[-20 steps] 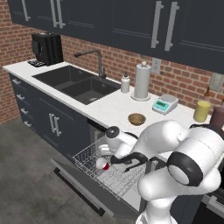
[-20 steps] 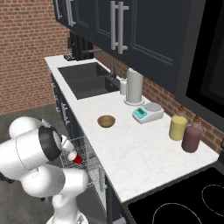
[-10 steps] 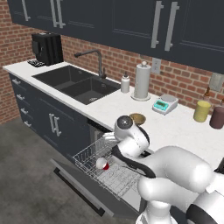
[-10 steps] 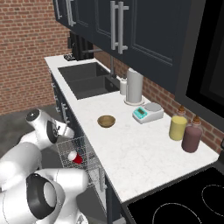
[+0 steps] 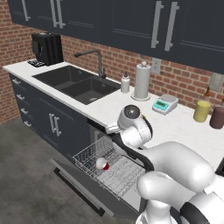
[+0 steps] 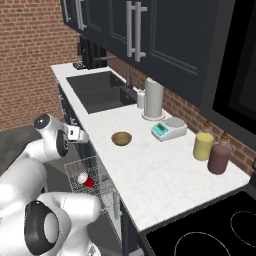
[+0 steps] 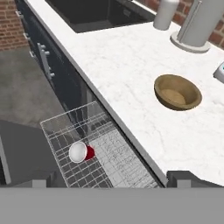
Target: Pick up the cup and bowl from the counter, place them in the dishwasher, and close the dishwasher door.
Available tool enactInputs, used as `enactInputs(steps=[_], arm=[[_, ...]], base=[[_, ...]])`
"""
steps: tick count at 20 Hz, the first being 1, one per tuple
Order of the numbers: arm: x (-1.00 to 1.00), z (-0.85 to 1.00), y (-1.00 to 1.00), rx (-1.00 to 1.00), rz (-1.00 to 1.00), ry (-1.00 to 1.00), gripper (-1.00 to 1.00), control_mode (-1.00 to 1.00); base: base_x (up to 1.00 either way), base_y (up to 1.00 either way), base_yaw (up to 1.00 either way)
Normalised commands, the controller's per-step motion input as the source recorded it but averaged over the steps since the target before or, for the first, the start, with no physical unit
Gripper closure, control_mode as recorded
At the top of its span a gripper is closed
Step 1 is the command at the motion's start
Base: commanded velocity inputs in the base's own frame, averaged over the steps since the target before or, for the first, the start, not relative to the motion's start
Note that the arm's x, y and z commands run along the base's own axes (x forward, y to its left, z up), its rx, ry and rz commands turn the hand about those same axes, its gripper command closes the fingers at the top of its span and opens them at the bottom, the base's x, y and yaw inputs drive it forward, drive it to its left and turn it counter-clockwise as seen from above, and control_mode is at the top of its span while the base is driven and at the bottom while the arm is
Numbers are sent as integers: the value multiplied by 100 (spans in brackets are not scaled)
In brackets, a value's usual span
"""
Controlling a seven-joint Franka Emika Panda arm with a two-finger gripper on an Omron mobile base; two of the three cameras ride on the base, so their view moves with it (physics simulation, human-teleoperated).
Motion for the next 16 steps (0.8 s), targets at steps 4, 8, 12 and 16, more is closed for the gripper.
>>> enactInputs(steps=[4, 8, 12, 16], arm=[[3, 39, -2, -1, 12, 18, -100, -100], [3, 3, -9, -1, 7, 18, -100, -100], [23, -9, -9, -6, 0, 7, -100, -100], [13, -21, -23, -6, 0, -3, -100, -100]], base=[[0, 0, 0], [0, 0, 0], [0, 0, 0], [0, 0, 0]])
